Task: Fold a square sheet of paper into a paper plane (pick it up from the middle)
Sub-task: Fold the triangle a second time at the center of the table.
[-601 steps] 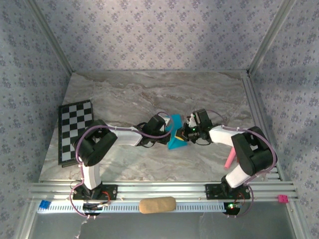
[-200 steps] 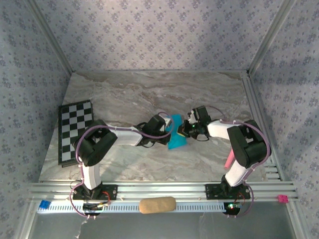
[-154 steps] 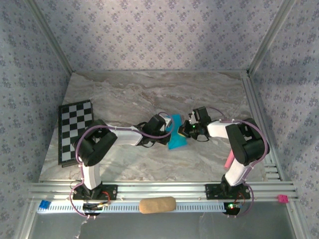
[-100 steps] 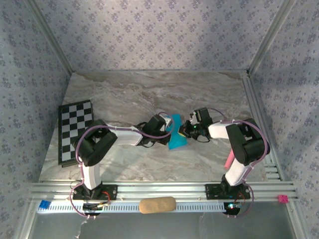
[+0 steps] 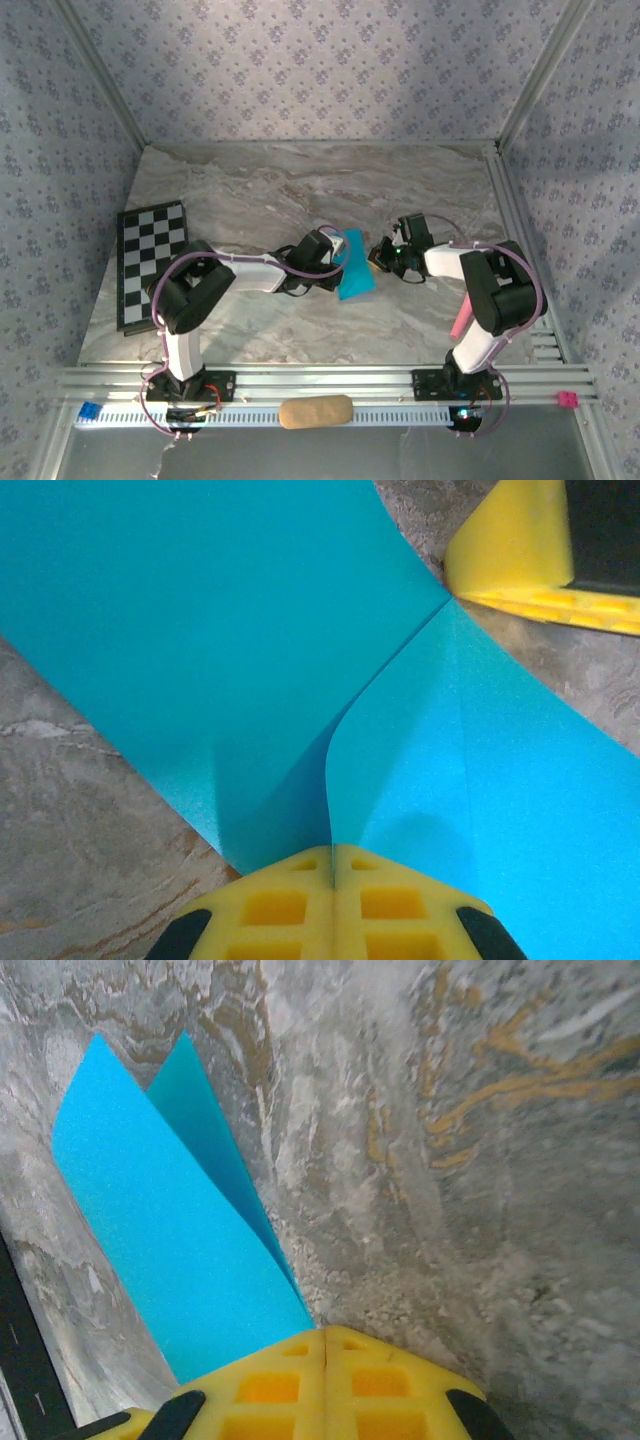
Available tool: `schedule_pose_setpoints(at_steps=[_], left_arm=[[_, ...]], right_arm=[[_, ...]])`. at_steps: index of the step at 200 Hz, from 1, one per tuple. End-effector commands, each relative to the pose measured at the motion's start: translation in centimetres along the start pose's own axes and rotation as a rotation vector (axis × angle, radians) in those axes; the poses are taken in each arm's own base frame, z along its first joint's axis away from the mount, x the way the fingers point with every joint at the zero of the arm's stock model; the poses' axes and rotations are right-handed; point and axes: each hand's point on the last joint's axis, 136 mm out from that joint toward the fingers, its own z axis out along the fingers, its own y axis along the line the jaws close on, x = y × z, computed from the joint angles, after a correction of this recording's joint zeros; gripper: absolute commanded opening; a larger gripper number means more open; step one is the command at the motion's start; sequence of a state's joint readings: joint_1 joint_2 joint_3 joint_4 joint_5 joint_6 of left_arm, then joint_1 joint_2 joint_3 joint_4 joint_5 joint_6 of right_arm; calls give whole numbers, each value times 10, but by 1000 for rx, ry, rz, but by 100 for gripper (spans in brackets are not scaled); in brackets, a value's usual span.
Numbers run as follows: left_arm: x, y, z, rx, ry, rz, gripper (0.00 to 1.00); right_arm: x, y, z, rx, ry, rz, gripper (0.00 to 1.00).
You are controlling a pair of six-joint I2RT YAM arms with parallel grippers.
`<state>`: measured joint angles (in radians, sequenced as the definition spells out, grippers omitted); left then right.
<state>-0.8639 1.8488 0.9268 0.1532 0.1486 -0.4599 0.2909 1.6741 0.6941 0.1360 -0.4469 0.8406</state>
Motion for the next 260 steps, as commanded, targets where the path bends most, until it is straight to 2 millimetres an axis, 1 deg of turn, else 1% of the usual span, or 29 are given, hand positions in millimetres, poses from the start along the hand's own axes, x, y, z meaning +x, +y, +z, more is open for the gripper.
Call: schedule_pose_setpoints(at_steps=[1, 25, 49, 64, 78, 92, 128, 158, 166, 184, 205, 222, 245, 260], left_arm=[[25, 17, 2, -49, 84, -6, 3], [25, 17, 2, -48, 81, -11, 3], [25, 17, 2, -46, 81, -13, 3], [26, 17, 2, -45, 83, -11, 3], [26, 17, 2, -48, 82, -14, 3], [25, 16, 2, -45, 80, -13, 3], [26, 17, 3, -45, 85, -13, 4], [26, 17, 3, -45, 85, -12, 4], [26, 17, 3, -44, 86, -10, 4], [25, 16, 2, -44, 85, -11, 4], [26, 16, 2, -44, 85, -12, 4], [25, 16, 2, -44, 82, -11, 4], [25, 16, 2, -45, 85, -10, 4], [26, 16, 2, -45, 85, -12, 4]], right_arm=[[-4, 11, -12, -17, -38, -63, 4], [10, 30, -15, -71, 12, -148, 5], [24, 31, -13, -69, 49, -171, 6], [35, 33, -8, -88, 115, -166, 6], [40, 34, -4, -103, 145, -157, 5], [44, 32, 2, -101, 169, -155, 5], [48, 19, 11, -73, 197, -144, 4], [52, -4, 11, -4, 189, -110, 2], [52, -6, 9, 0, 180, -98, 2], [49, 1, 2, -24, 157, -105, 3], [45, 24, -5, -90, 155, -147, 3], [45, 38, -5, -128, 165, -164, 3], [45, 37, 3, -110, 182, -156, 4], [46, 28, 8, -86, 180, -132, 4]])
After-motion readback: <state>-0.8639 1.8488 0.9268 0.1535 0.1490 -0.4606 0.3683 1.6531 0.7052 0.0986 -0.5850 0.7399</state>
